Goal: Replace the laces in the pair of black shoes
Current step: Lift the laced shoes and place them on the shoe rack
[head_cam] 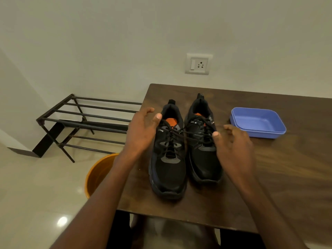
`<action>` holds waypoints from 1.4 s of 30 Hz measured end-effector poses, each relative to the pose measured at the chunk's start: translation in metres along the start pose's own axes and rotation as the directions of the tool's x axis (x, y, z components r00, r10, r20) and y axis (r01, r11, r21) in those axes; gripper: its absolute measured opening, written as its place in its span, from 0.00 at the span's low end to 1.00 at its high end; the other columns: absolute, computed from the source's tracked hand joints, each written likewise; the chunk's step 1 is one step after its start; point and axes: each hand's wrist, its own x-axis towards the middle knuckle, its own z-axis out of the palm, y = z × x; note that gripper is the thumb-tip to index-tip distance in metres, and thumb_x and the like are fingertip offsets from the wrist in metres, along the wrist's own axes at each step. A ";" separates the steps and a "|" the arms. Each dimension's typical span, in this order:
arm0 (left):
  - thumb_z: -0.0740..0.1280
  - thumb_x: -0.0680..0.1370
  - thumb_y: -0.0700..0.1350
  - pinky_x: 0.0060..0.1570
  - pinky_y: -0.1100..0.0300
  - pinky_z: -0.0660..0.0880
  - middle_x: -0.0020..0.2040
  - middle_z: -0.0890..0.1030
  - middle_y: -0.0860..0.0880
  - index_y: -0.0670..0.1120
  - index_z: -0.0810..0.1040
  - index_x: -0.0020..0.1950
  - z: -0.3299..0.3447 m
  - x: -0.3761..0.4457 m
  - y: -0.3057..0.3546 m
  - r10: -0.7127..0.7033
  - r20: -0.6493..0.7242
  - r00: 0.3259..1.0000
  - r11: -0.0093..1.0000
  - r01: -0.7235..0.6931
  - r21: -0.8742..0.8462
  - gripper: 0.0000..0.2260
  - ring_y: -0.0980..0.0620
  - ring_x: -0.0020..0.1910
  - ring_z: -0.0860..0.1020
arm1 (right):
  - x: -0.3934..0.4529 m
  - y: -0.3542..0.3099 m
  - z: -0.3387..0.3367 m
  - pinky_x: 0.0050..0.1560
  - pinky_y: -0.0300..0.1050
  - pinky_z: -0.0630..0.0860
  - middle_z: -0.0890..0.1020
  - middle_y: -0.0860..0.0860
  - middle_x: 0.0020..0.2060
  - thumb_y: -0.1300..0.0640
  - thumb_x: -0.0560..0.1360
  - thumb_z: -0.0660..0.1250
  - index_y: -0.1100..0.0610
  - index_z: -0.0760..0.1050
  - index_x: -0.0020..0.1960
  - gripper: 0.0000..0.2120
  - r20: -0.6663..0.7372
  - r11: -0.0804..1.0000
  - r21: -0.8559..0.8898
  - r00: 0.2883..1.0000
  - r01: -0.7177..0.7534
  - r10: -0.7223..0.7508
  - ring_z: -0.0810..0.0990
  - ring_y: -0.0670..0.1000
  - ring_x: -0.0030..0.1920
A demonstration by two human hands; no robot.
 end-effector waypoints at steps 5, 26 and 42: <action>0.66 0.83 0.55 0.61 0.47 0.80 0.66 0.78 0.53 0.54 0.70 0.76 0.022 -0.018 0.004 -0.034 0.156 0.987 0.996 0.046 -0.073 0.21 0.51 0.64 0.79 | -0.016 -0.005 0.017 0.70 0.60 0.73 0.71 0.46 0.75 0.36 0.71 0.73 0.45 0.62 0.78 0.40 0.286 0.999 -0.039 0.958 0.027 -0.015 0.70 0.52 0.73; 0.50 0.86 0.64 0.81 0.39 0.46 0.85 0.54 0.56 0.61 0.66 0.79 0.077 0.121 0.093 0.221 0.914 0.340 0.380 -0.893 0.241 0.23 0.49 0.84 0.42 | -0.083 -0.058 0.061 0.70 0.73 0.61 0.63 0.48 0.78 0.35 0.75 0.66 0.43 0.68 0.75 0.30 0.447 0.767 -0.318 0.801 0.558 -0.397 0.63 0.56 0.78; 0.66 0.84 0.50 0.52 0.54 0.70 0.56 0.79 0.44 0.45 0.76 0.60 -0.038 0.112 0.032 0.022 0.763 0.646 0.753 -0.513 0.413 0.11 0.44 0.57 0.76 | -0.075 -0.017 0.014 0.77 0.65 0.54 0.63 0.47 0.80 0.53 0.78 0.66 0.49 0.64 0.79 0.30 0.380 0.709 -0.556 0.891 0.434 -0.247 0.59 0.54 0.81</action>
